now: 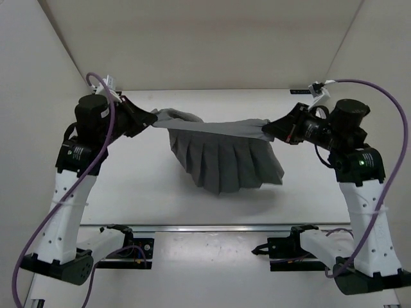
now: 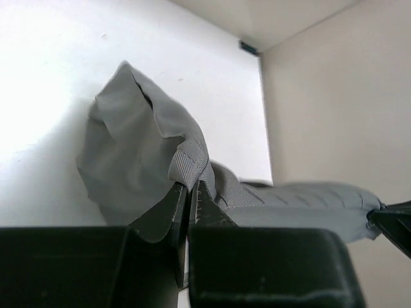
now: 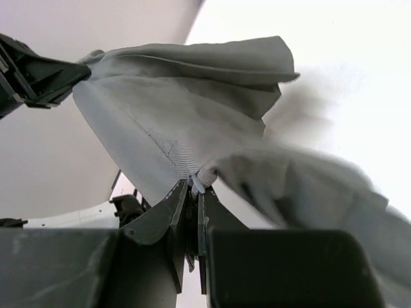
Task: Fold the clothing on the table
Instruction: Flatten the skirt out, then fold the skirt
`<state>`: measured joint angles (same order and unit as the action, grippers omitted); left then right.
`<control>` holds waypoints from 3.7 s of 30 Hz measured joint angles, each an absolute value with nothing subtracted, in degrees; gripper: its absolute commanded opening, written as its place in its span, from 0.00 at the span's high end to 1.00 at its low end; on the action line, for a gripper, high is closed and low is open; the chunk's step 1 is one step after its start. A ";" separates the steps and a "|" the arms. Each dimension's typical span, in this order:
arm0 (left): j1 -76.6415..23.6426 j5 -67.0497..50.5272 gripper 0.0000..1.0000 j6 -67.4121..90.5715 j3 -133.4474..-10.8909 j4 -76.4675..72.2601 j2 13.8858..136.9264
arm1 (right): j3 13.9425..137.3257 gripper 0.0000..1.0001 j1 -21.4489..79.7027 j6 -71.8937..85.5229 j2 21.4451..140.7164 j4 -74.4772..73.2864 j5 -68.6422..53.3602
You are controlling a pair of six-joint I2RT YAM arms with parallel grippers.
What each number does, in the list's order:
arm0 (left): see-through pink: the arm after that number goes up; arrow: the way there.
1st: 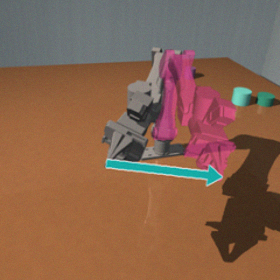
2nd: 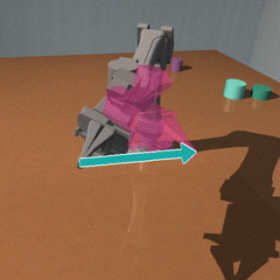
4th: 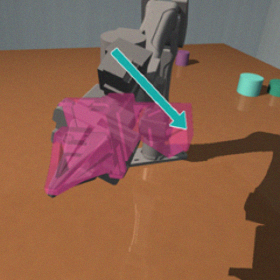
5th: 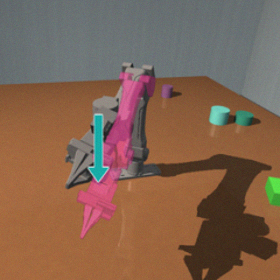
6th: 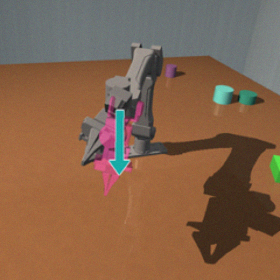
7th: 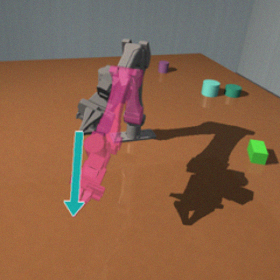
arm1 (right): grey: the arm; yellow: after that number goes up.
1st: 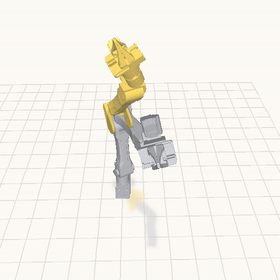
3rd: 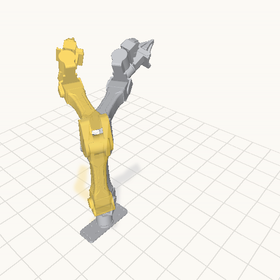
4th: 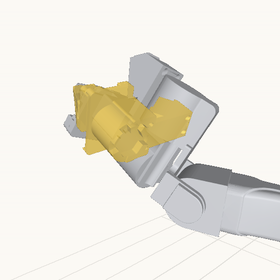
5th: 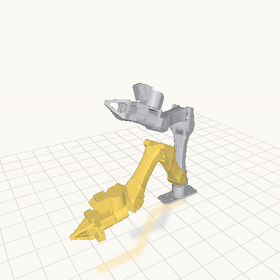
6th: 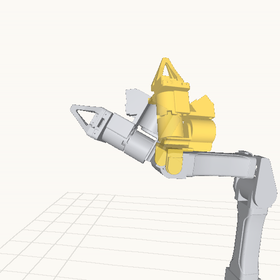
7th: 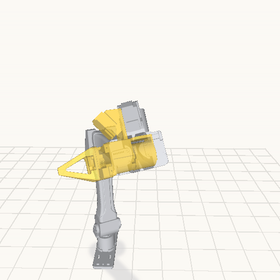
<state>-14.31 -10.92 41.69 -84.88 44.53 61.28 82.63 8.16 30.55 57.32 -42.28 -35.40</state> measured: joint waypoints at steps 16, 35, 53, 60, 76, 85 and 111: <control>-7.29 -19.25 1.00 51.40 -110.26 39.38 92.01 | 123.63 1.00 2.15 30.24 97.34 -48.47 -40.21; -18.94 -23.35 1.00 48.12 -27.92 34.28 53.71 | 40.42 1.00 8.27 26.11 67.07 -49.47 -32.71; -5.72 -25.82 0.44 45.60 -77.80 29.06 99.07 | 91.96 0.54 -2.44 24.43 105.67 -45.80 -35.42; -5.04 -26.50 0.37 45.87 -60.60 23.55 93.60 | 74.65 0.52 -2.46 23.73 99.33 -39.72 -30.70; -19.70 -11.25 0.62 52.97 -51.18 16.93 96.23 | 67.99 0.64 -1.10 25.98 109.43 -28.32 -31.22; -20.86 -6.26 1.00 54.48 -53.84 16.01 99.11 | 66.28 1.00 -2.33 25.08 109.60 -27.29 -32.80; -25.82 -10.22 1.00 57.41 -51.48 12.14 99.90 | 97.69 1.00 41.12 18.06 120.36 -41.41 -20.97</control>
<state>-25.82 -10.22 57.41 -51.48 12.14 99.90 97.69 41.12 18.06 120.36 -41.41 -20.97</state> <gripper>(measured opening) 0.015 0.078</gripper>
